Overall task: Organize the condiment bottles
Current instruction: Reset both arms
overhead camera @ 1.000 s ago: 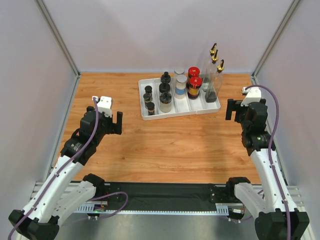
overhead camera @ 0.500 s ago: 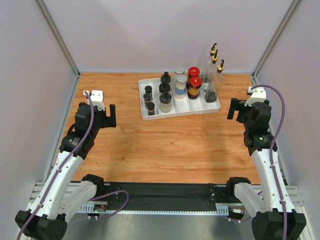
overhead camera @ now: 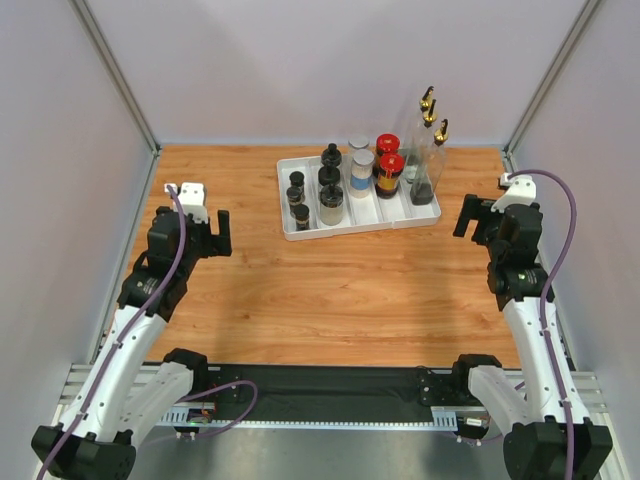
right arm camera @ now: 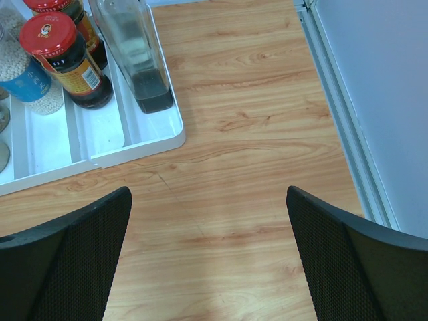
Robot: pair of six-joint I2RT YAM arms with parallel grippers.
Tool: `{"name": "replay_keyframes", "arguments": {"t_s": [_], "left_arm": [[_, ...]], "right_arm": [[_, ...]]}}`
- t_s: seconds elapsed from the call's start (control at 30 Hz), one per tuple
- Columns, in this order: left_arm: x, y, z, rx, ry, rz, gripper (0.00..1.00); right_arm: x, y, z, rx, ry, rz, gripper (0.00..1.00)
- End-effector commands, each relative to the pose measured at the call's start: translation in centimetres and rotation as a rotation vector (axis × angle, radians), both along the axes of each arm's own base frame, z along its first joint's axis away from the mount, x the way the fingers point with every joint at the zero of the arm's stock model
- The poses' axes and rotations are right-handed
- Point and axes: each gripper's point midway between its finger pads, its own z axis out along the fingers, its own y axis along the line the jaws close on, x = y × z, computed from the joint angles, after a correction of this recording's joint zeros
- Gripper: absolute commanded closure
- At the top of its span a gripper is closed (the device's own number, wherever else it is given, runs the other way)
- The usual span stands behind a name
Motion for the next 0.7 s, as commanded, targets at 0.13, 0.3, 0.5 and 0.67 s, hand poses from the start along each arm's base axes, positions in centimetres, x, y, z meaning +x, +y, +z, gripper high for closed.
{"name": "replay_keyframes", "arguments": {"t_s": [0.13, 0.3, 0.5, 0.67], "left_arm": [[0.2, -0.1, 1.1, -0.011, -0.052, -0.012, 0.00], [0.1, -0.1, 1.2, -0.013, -0.056, -0.016, 0.00], [0.0, -0.2, 1.1, -0.013, -0.056, -0.019, 0.00], [0.0, -0.2, 1.1, -0.015, -0.057, -0.022, 0.00]], "right_arm": [[0.2, -0.9, 0.6, 0.046, -0.024, -0.082, 0.00], [0.2, -1.6, 1.1, 0.067, -0.045, -0.142, 0.00], [0.2, -2.2, 1.2, 0.073, -0.051, -0.185, 0.00], [0.3, -2.3, 1.1, 0.078, -0.044, -0.197, 0.00]]}}
